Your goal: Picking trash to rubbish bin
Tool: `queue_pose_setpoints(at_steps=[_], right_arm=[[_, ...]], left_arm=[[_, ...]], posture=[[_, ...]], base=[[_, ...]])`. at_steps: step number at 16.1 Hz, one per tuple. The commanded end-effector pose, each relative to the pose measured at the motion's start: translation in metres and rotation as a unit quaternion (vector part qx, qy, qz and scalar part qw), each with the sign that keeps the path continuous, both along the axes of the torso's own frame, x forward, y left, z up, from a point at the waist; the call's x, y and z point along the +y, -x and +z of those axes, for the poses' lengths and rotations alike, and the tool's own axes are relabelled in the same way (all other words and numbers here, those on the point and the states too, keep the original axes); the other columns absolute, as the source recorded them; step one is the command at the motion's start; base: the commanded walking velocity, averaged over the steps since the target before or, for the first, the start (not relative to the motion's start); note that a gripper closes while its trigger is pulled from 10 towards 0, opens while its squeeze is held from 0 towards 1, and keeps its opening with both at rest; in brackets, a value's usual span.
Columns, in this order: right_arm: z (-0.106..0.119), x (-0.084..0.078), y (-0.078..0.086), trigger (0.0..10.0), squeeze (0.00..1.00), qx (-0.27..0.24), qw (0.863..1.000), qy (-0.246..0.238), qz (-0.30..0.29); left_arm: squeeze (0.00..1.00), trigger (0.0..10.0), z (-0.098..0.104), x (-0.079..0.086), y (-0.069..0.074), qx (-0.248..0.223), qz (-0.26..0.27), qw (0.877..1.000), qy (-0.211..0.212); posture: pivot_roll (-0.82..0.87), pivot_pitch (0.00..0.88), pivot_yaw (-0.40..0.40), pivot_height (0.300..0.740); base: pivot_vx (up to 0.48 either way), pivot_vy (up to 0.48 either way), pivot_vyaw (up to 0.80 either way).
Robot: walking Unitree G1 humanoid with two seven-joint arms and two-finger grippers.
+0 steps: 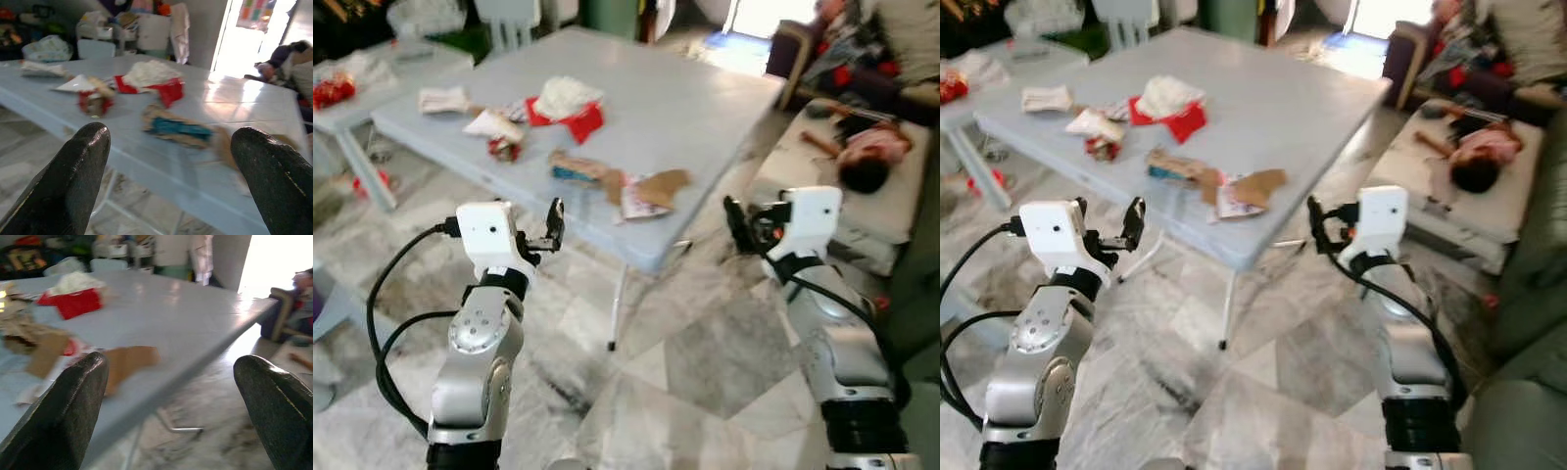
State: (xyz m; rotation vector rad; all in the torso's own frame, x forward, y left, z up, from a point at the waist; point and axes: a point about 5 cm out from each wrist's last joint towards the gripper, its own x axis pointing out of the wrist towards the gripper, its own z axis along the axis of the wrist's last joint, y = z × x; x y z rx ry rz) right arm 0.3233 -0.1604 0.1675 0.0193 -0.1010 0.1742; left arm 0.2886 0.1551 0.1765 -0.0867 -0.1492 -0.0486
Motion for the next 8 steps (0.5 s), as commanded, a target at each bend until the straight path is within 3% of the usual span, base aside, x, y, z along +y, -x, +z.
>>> queue_pose_setpoints(at_steps=[1,8], right_arm=[[0.0047,0.0013,-0.0002,10.0,0.00,-0.008,1.000,0.002,0.010],[0.0050,0.0101,0.0021,10.0,0.00,-0.013,0.999,0.012,0.039]], left_arm=[[0.00,10.0,0.0006,0.0017,0.0005,0.001,0.004,1.000,-0.001],[0.00,10.0,-0.0003,0.0026,-0.0002,0.004,0.007,1.000,-0.001]], posture=[[0.14,0.118,-0.048,0.740],[0.14,0.120,-0.048,0.740]], base=[[0.311,0.262,0.00],[0.311,0.254,0.00]])
